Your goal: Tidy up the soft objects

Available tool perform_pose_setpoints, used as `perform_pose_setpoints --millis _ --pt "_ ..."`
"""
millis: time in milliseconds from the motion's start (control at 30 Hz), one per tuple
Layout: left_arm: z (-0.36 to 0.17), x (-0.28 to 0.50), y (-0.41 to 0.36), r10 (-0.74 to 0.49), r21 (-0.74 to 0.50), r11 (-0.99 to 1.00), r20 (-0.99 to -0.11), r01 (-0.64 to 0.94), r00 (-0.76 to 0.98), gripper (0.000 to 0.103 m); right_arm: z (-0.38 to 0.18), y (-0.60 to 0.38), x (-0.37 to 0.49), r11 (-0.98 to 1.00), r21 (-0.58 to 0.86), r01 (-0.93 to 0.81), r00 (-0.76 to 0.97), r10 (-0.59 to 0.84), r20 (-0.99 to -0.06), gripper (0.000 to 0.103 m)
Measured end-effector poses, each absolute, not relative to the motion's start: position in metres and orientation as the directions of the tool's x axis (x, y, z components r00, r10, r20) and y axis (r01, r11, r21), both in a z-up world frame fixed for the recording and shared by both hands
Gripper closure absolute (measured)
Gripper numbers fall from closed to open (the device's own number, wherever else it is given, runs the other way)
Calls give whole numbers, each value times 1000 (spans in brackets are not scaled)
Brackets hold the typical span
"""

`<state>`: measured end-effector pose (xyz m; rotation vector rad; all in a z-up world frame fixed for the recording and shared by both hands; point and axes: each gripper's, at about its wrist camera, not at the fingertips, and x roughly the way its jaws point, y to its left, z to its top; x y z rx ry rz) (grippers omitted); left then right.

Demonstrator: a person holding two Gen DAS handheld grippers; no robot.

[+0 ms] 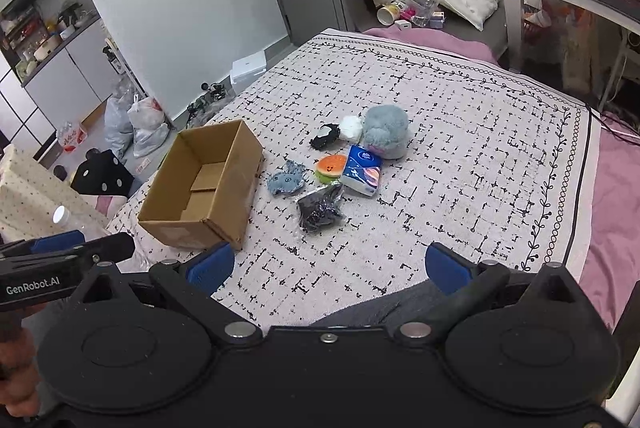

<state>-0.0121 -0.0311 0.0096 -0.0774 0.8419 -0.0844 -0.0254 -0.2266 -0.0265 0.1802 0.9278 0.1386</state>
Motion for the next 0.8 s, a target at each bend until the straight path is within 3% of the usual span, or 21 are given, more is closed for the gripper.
perform_pose_setpoints --millis 800 --pt "-10 10 -60 -135 -120 990 -746 68 652 18 -44 -250 -13 968 249 -26 603 214 -769 0"
